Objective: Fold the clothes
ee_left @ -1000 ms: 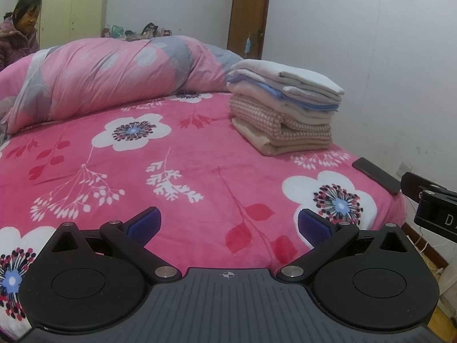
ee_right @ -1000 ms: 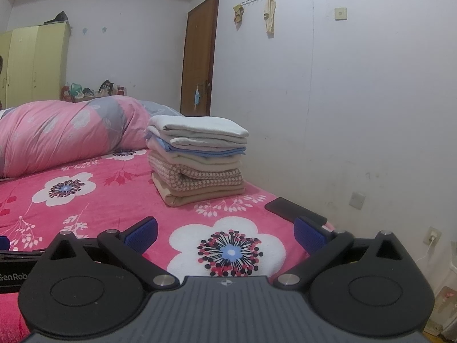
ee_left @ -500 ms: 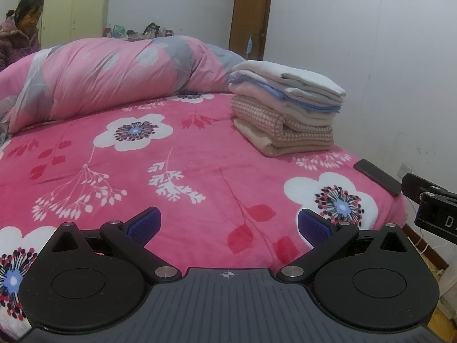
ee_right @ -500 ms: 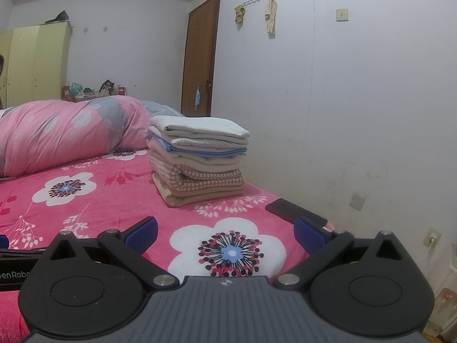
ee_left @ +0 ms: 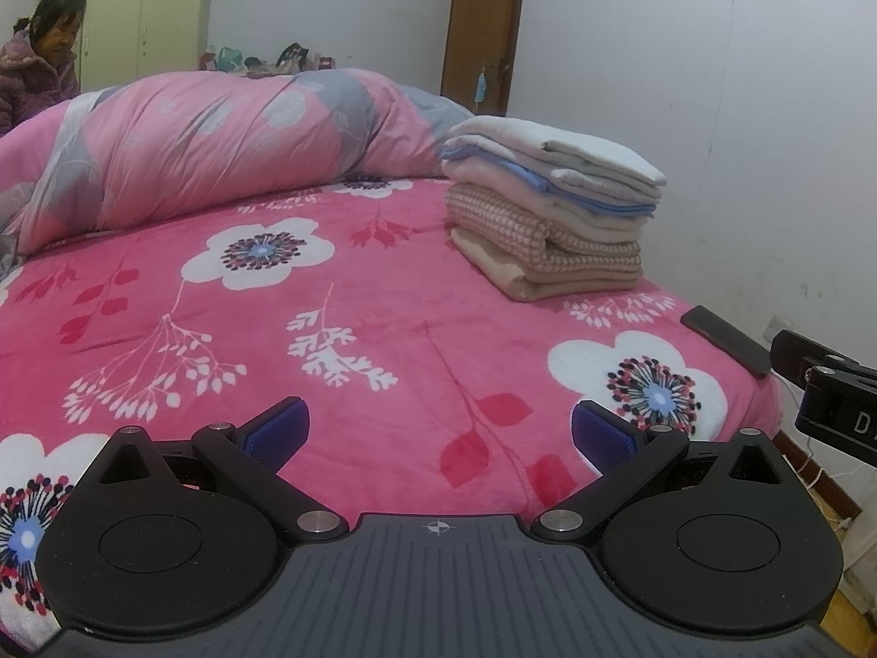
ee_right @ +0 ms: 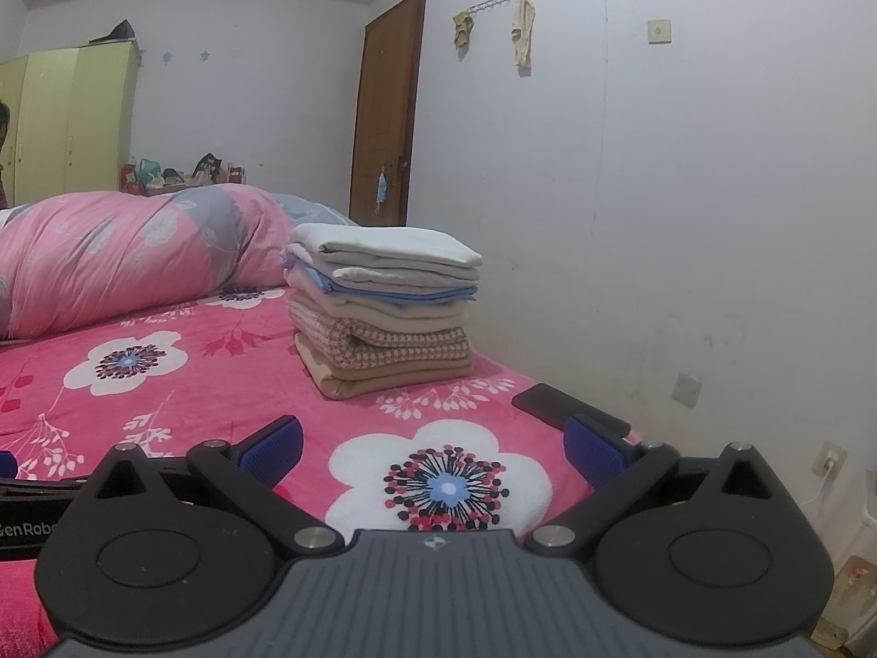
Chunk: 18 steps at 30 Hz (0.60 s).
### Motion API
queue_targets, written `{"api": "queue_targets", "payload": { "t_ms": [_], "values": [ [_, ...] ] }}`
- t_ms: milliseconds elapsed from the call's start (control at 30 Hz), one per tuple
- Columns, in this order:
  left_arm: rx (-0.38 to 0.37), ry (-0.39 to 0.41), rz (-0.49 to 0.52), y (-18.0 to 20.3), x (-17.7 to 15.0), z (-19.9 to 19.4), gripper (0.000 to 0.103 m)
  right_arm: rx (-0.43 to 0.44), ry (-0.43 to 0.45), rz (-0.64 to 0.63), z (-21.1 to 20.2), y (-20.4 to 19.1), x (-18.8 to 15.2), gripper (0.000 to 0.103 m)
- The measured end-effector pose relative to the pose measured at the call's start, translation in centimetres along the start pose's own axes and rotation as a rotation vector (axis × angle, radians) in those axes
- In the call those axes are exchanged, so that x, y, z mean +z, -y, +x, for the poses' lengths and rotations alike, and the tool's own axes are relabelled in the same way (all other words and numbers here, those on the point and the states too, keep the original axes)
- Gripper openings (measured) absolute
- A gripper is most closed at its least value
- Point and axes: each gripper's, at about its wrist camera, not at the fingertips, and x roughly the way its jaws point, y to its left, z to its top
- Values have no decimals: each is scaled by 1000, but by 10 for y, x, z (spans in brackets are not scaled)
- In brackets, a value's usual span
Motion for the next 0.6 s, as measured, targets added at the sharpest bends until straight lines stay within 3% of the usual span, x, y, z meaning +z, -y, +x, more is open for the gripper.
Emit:
{"api": "queue_targets", "payload": {
  "t_ms": [600],
  "values": [
    [0,-7,-6,-2,0,1,103,-1,-5,-2,3,0,-1,103]
  ]
}}
